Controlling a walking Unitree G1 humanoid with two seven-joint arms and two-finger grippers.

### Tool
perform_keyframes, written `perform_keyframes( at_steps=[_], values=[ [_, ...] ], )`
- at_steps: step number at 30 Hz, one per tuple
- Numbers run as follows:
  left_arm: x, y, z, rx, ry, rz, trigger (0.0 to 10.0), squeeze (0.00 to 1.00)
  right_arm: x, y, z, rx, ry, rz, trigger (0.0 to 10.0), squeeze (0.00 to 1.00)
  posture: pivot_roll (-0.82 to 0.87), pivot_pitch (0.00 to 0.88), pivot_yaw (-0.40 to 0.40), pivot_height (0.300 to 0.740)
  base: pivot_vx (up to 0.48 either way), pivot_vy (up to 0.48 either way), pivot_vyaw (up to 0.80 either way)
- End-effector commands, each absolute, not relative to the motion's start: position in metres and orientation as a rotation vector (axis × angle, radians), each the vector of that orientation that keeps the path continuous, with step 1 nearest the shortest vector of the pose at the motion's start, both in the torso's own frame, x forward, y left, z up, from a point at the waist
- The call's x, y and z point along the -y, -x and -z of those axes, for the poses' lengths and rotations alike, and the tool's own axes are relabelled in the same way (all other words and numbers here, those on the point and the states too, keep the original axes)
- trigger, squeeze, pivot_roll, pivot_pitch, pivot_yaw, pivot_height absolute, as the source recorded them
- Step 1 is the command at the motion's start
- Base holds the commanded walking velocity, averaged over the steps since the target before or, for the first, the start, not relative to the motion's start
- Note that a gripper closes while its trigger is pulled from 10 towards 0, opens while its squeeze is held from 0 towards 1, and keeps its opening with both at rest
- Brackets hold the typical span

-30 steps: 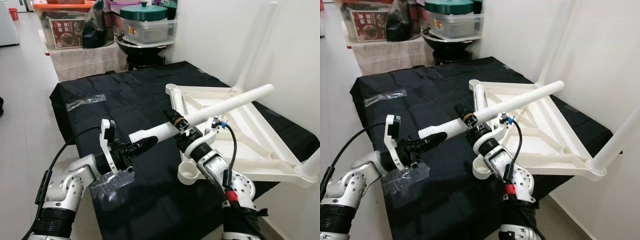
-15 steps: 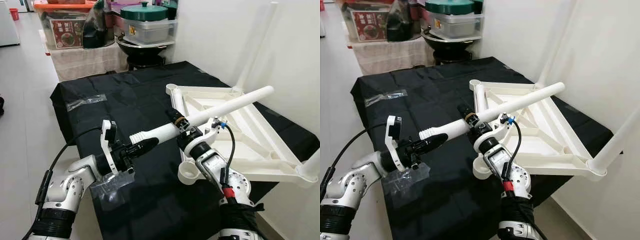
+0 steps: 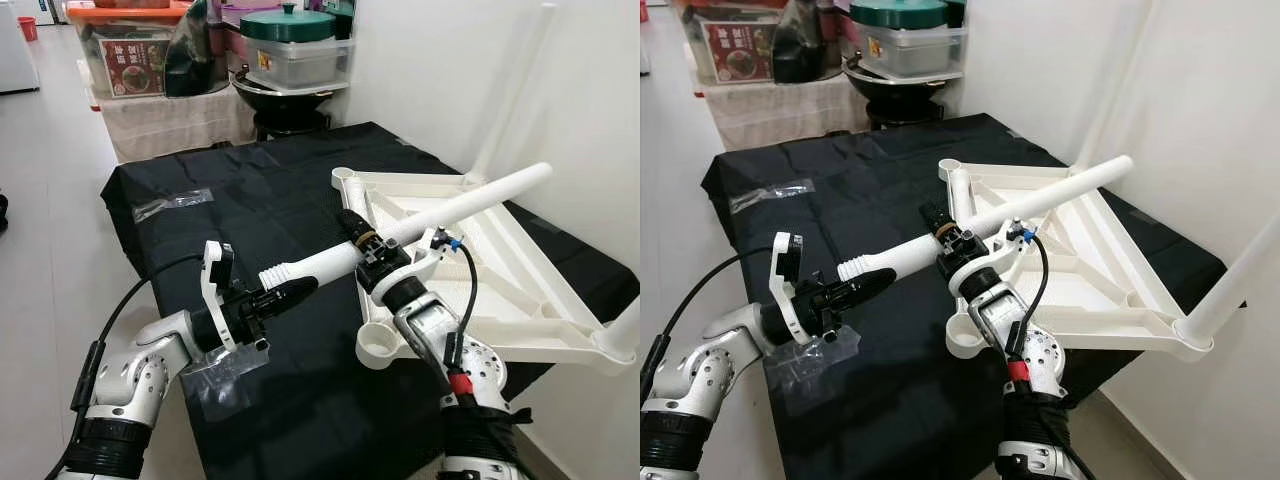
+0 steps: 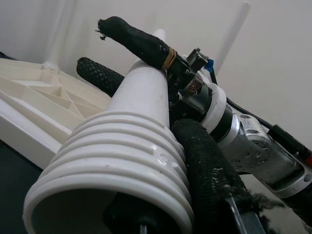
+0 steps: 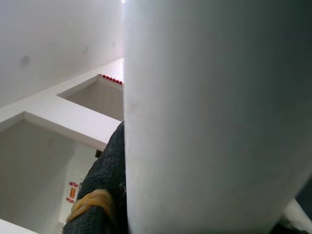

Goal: Building children table

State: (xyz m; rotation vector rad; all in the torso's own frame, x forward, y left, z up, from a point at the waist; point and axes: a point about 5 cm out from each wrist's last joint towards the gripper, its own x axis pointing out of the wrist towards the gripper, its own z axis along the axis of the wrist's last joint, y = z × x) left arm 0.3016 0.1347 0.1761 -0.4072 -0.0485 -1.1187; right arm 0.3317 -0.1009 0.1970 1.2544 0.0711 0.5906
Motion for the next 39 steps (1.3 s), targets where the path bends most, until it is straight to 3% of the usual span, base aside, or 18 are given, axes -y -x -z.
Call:
perform_keyframes(
  at_steps=[1,2,3,10,12,27,39],
  values=[
    [-0.131,-0.298,-0.171,0.011,0.395,1.149,10.0,0.00,0.084,-0.328,-0.216,-0.020,-1.309,-0.661,0.0,0.00,0.07,0.000,-0.082,0.740,0.000,0.000,0.00],
    [-0.132,-0.299,-0.171,0.015,0.396,1.143,10.0,0.12,0.084,-0.327,-0.219,-0.012,-1.311,-0.668,0.0,0.00,0.07,0.000,-0.082,0.740,0.000,0.000,0.00],
    [-0.133,-0.300,-0.170,0.023,0.399,1.126,10.0,1.00,0.085,-0.327,-0.220,-0.006,-1.314,-0.669,0.0,0.00,0.07,0.000,-0.082,0.740,0.000,0.000,0.00],
    [-0.141,-0.302,-0.166,0.018,0.361,1.099,10.0,1.00,0.090,-0.329,-0.226,0.025,-1.307,-0.651,0.0,0.00,0.07,0.000,-0.079,0.740,0.000,0.000,0.00],
    [-0.152,-0.298,-0.166,0.010,0.349,1.096,10.0,1.00,0.108,-0.336,-0.233,0.069,-1.284,-0.609,0.0,0.00,0.07,0.000,-0.079,0.740,0.000,0.000,0.00],
    [-0.175,-0.289,-0.157,-0.016,0.356,1.005,10.0,1.00,0.160,-0.338,-0.269,0.215,-1.240,-0.569,0.0,0.00,0.07,0.000,-0.085,0.740,0.000,0.000,0.00],
    [-0.183,-0.293,-0.158,-0.001,0.335,0.923,10.0,1.00,0.160,-0.333,-0.255,0.151,-1.110,-0.535,0.0,0.00,0.07,0.000,-0.079,0.740,0.000,0.000,0.00]
  ],
)
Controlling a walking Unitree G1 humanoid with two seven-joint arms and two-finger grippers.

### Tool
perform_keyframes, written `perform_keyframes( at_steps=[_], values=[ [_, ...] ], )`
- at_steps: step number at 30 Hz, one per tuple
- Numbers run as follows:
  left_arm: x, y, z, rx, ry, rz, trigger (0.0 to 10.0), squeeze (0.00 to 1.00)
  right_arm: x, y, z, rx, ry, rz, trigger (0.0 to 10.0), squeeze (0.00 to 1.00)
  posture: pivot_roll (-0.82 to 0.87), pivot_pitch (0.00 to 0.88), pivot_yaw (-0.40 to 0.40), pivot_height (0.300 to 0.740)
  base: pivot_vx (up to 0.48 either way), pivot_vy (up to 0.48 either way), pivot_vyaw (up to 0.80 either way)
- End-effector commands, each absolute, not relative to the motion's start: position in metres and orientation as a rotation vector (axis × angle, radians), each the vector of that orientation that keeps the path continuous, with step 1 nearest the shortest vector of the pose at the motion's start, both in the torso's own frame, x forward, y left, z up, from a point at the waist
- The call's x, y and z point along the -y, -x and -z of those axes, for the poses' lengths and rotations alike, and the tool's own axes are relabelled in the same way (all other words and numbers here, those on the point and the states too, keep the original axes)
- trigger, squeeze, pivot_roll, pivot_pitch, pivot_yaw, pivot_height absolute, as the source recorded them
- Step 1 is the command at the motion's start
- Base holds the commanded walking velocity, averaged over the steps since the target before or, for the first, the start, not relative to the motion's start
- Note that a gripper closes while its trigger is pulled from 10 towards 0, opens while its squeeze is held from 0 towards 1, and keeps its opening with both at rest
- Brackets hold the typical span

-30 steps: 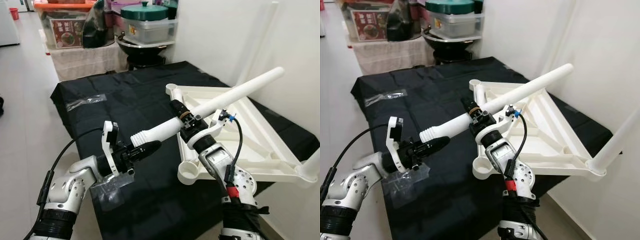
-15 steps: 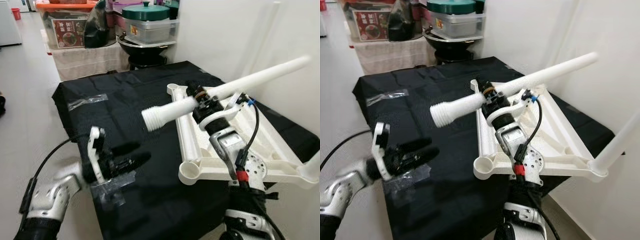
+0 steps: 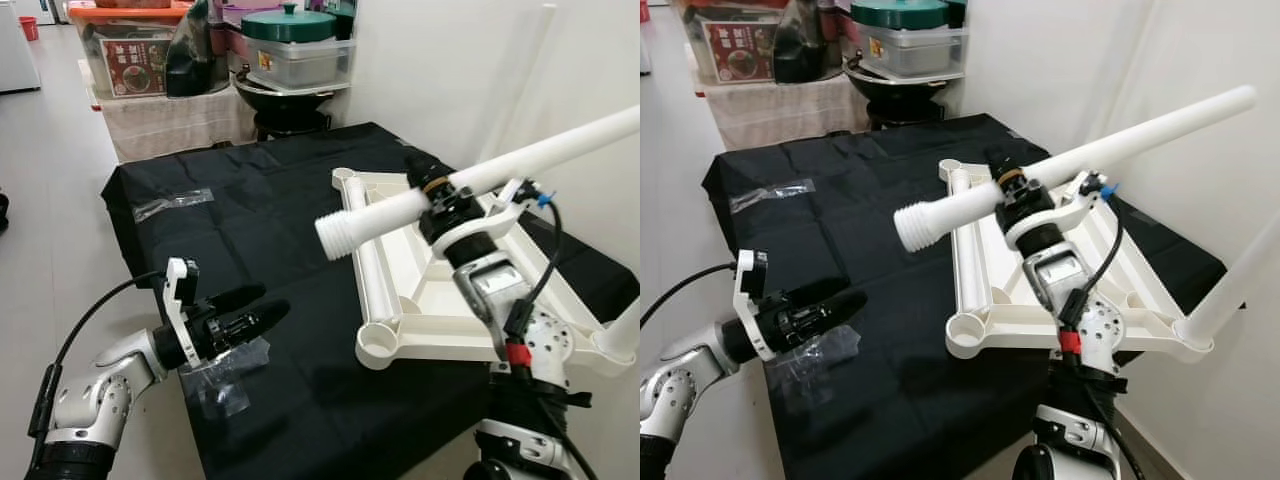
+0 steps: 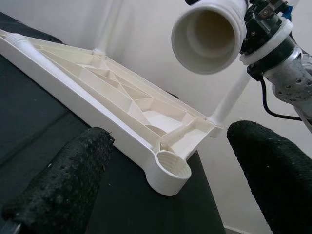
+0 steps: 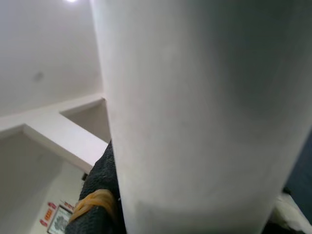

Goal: Building children table

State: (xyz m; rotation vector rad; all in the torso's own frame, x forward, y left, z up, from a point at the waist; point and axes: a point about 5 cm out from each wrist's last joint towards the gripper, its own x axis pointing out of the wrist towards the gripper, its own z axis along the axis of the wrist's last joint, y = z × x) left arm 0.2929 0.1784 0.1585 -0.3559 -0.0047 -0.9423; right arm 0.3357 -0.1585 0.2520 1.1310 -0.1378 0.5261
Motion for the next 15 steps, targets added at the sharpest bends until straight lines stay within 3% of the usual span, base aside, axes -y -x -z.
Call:
perform_keyframes(
  at_steps=[1,15],
  values=[
    [-0.184,-0.293,-0.158,-0.003,0.333,0.909,10.0,1.00,0.160,-0.333,-0.255,0.145,-1.092,-0.535,0.0,0.00,0.07,0.000,-0.079,0.740,0.000,0.000,0.00],
    [-0.188,-0.296,-0.141,-0.056,0.244,0.795,10.0,1.00,0.155,-0.329,-0.263,0.140,-0.841,-0.517,0.0,0.00,0.07,0.000,-0.077,0.740,0.000,0.000,0.00]
  ],
)
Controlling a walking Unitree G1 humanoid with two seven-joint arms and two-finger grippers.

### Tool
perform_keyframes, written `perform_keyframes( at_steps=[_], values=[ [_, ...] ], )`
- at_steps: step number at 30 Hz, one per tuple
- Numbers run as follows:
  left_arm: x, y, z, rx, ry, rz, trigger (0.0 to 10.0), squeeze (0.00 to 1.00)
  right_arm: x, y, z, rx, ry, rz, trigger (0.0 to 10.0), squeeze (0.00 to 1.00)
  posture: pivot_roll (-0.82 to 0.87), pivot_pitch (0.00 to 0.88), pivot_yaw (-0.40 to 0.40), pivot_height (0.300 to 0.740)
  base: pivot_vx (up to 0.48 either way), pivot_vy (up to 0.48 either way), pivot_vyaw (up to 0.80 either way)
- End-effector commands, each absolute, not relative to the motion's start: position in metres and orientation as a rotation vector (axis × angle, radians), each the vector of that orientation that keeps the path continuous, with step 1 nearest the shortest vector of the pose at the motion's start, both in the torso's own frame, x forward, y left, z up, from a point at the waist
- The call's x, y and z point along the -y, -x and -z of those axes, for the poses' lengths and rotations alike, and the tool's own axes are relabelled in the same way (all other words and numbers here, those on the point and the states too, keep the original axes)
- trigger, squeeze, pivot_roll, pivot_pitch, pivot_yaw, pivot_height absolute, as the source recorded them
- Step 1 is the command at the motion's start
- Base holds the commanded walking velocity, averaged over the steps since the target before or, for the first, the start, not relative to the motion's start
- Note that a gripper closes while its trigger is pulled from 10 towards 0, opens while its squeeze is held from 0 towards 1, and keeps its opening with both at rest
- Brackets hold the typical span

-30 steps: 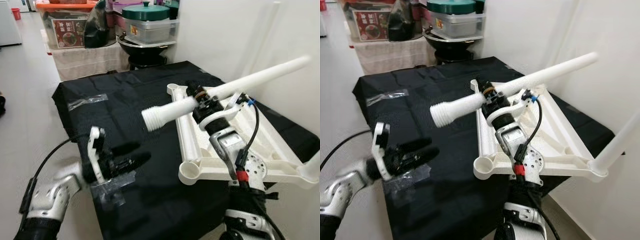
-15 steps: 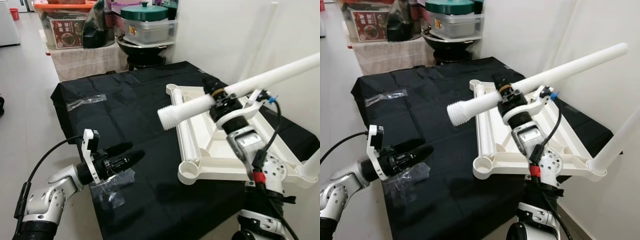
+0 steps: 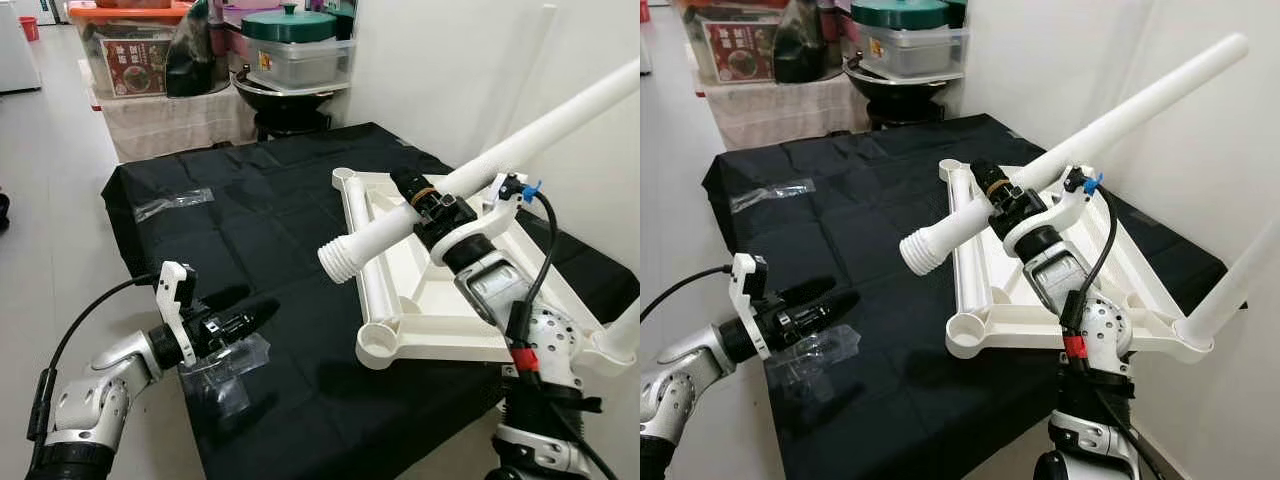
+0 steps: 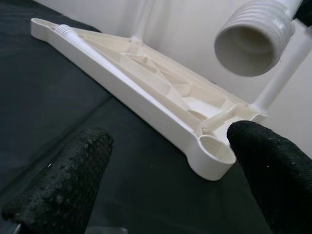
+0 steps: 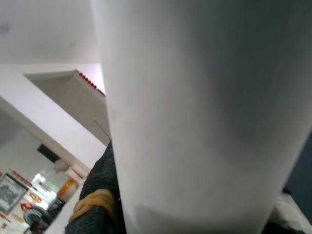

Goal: Building children table

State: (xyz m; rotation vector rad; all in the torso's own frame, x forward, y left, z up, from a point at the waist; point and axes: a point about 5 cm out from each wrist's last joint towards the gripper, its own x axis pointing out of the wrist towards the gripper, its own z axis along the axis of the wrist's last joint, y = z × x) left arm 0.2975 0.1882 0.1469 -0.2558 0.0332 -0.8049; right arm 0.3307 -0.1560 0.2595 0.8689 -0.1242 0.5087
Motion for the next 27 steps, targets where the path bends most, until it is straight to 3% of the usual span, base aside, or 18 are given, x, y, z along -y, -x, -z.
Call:
perform_keyframes(
  at_steps=[1,4,5,7,8,10,11,12,24,25,26,27],
  values=[
    [-0.1889,-0.2965,-0.1406,-0.058,0.238,0.785,10.0,1.00,0.1535,-0.3286,-0.2626,0.138,-0.815,-0.516,0.0,0.00,0.07,0.000,-0.077,0.740,0.000,0.000,0.00],
    [-0.1906,-0.2985,-0.1400,-0.058,0.231,0.757,10.0,1.00,0.1507,-0.3274,-0.2614,0.134,-0.781,-0.520,0.0,0.00,0.07,0.000,-0.077,0.740,0.000,0.000,0.00],
    [-0.1914,-0.2998,-0.1396,-0.058,0.230,0.743,10.0,0.60,0.1492,-0.3263,-0.2614,0.133,-0.759,-0.524,0.0,0.00,0.06,0.000,-0.076,0.740,0.000,0.000,0.00],
    [-0.1915,-0.3000,-0.1395,-0.057,0.229,0.741,10.0,0.60,0.1488,-0.3260,-0.2614,0.133,-0.752,-0.525,0.0,0.00,0.06,0.000,-0.076,0.740,0.000,0.000,0.00],
    [-0.1912,-0.3004,-0.1390,-0.057,0.228,0.739,10.0,0.46,0.1485,-0.3256,-0.2614,0.133,-0.746,-0.525,0.0,0.00,0.06,0.000,-0.075,0.740,0.000,0.000,0.00],
    [-0.1910,-0.3006,-0.1386,-0.056,0.226,0.737,10.0,0.46,0.1483,-0.3254,-0.2613,0.133,-0.743,-0.525,0.0,0.00,0.06,0.000,-0.075,0.740,0.000,0.000,0.00],
    [-0.1904,-0.3009,-0.1381,-0.056,0.225,0.736,10.0,0.13,0.1482,-0.3252,-0.2613,0.133,-0.740,-0.526,0.0,0.00,0.06,0.000,-0.074,0.740,0.000,0.000,0.00],
    [-0.1898,-0.3013,-0.1376,-0.055,0.222,0.733,10.0,0.00,0.1480,-0.3250,-0.2611,0.133,-0.730,-0.523,0.0,0.00,0.06,0.000,-0.075,0.740,0.000,0.000,0.00],
    [-0.1924,-0.3048,-0.1372,-0.045,0.212,0.678,10.0,0.00,0.1476,-0.3265,-0.2561,0.113,-0.692,-0.497,0.0,0.00,0.06,0.000,-0.077,0.740,0.000,0.000,0.00],
    [-0.1923,-0.3052,-0.1376,-0.041,0.210,0.675,10.0,0.00,0.1473,-0.3269,-0.2557,0.109,-0.679,-0.494,2.0,0.00,0.06,0.000,-0.077,0.740,0.000,0.000,0.00],
    [-0.1921,-0.3055,-0.1380,-0.038,0.208,0.673,10.0,0.00,0.1470,-0.3271,-0.2554,0.106,-0.666,-0.492,2.9,0.00,0.06,0.000,-0.077,0.740,0.000,0.000,0.00],
    [-0.1921,-0.3055,-0.1380,-0.038,0.208,0.673,10.0,0.00,0.1470,-0.3271,-0.2554,0.106,-0.666,-0.492,2.9,0.00,0.06,0.000,-0.077,0.740,0.000,0.000,0.00]
  ],
)
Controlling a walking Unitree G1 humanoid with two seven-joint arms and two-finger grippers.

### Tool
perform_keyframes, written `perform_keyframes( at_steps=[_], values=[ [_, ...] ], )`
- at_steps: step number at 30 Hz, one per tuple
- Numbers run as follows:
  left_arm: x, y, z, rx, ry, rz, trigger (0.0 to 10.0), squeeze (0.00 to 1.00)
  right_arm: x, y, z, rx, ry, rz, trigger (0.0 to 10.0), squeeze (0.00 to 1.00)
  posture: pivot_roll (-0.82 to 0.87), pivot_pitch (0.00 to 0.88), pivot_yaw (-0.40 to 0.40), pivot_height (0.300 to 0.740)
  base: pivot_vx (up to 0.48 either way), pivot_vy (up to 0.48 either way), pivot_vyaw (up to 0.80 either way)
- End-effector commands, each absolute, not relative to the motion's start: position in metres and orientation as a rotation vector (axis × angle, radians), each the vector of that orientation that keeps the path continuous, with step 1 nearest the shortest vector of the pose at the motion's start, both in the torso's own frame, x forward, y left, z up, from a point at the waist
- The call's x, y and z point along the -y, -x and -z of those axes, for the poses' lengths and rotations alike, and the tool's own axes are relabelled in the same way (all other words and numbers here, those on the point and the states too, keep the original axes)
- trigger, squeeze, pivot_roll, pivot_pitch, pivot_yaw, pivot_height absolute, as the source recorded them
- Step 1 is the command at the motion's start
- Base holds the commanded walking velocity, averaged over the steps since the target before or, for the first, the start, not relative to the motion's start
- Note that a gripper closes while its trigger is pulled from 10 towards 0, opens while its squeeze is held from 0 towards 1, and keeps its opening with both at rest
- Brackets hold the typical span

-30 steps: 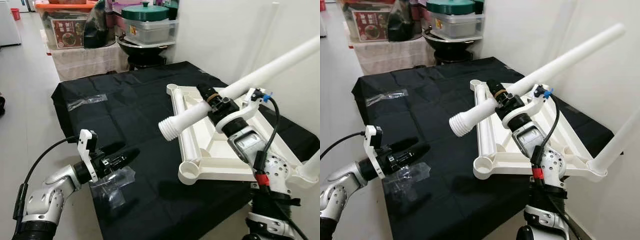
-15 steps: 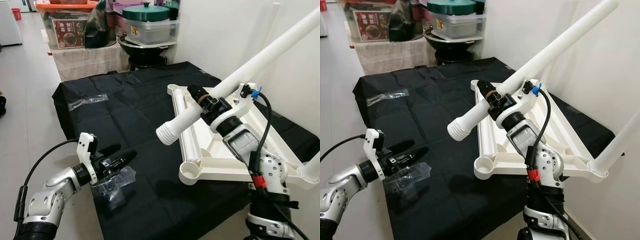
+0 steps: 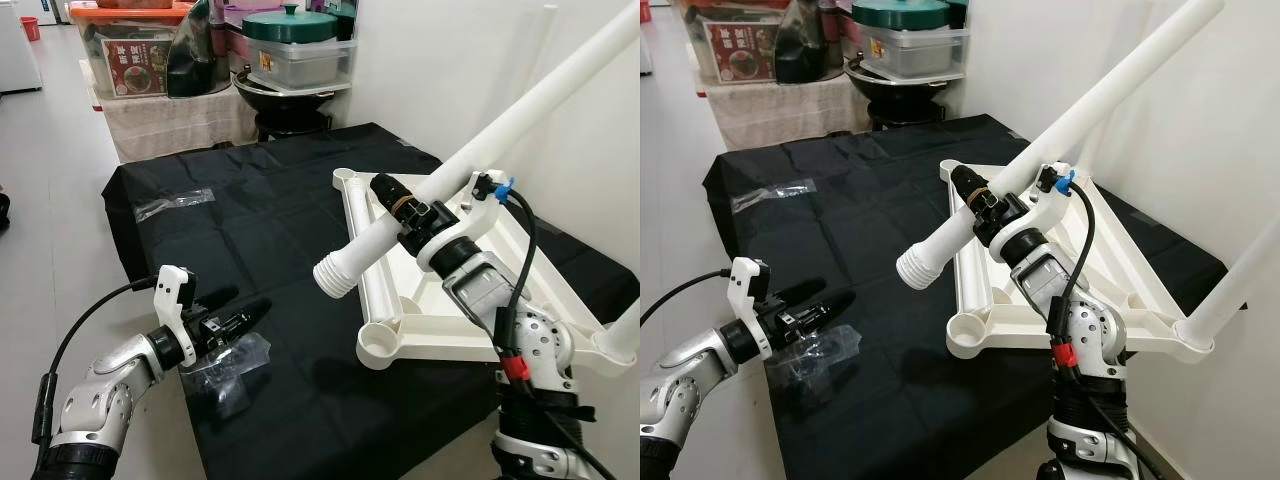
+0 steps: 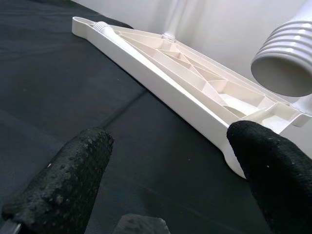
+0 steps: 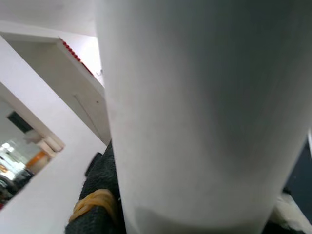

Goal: Building children table

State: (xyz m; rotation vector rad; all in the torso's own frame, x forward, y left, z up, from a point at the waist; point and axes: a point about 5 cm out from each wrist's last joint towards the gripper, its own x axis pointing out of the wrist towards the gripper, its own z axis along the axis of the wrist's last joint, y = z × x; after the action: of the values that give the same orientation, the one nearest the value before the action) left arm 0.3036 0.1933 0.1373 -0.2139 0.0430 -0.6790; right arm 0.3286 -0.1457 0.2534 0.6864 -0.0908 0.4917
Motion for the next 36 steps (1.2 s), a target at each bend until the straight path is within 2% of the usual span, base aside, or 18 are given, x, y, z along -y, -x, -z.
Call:
perform_keyframes(
  at_steps=[1,2,7,20,27,29,33,34,36],
  values=[
    [-0.192,-0.306,-0.138,-0.036,0.207,0.672,10.0,0.00,0.147,-0.327,-0.255,0.104,-0.657,-0.491,2.9,0.00,0.06,0.000,-0.077,0.740,0.000,0.000,0.00],
    [-0.190,-0.306,-0.138,-0.038,0.182,0.672,10.0,0.00,0.146,-0.327,-0.255,0.099,-0.632,-0.488,10.0,0.00,0.06,0.000,-0.079,0.740,0.000,0.000,0.00],
    [-0.183,-0.304,-0.135,-0.039,0.074,0.693,10.0,0.00,0.142,-0.327,-0.255,0.094,-0.576,-0.490,10.0,0.00,0.06,0.000,-0.081,0.740,0.000,-0.466,0.00],
    [-0.169,-0.302,-0.136,-0.015,-0.044,0.721,10.0,0.00,0.139,-0.325,-0.261,0.119,-0.462,-0.505,10.0,0.00,0.05,0.000,-0.081,0.740,0.000,-0.456,0.00],
    [-0.174,-0.308,-0.135,-0.015,-0.040,0.654,10.0,0.00,0.136,-0.323,-0.261,0.124,-0.443,-0.517,10.0,0.00,0.05,0.000,-0.081,0.740,0.000,0.000,0.00],
    [-0.183,-0.315,-0.135,-0.013,-0.063,0.562,10.0,0.00,0.137,-0.322,-0.260,0.138,-0.399,-0.514,10.0,0.00,0.06,0.000,-0.080,0.740,0.000,0.000,0.00],
    [-0.186,-0.317,-0.135,-0.020,-0.068,0.530,10.0,0.00,0.136,-0.322,-0.260,0.141,-0.386,-0.512,10.0,0.00,0.06,0.000,-0.079,0.740,0.000,0.000,0.00],
    [-0.188,-0.320,-0.137,-0.008,-0.057,0.497,10.0,0.00,0.134,-0.321,-0.258,0.155,-0.309,-0.505,10.0,0.00,0.06,0.000,-0.078,0.740,0.000,0.000,0.80],
    [-0.188,-0.320,-0.138,-0.003,-0.066,0.491,10.0,0.00,0.133,-0.321,-0.257,0.156,-0.290,-0.506,10.0,0.00,0.06,0.000,-0.076,0.740,0.000,0.000,0.80]
  ],
)
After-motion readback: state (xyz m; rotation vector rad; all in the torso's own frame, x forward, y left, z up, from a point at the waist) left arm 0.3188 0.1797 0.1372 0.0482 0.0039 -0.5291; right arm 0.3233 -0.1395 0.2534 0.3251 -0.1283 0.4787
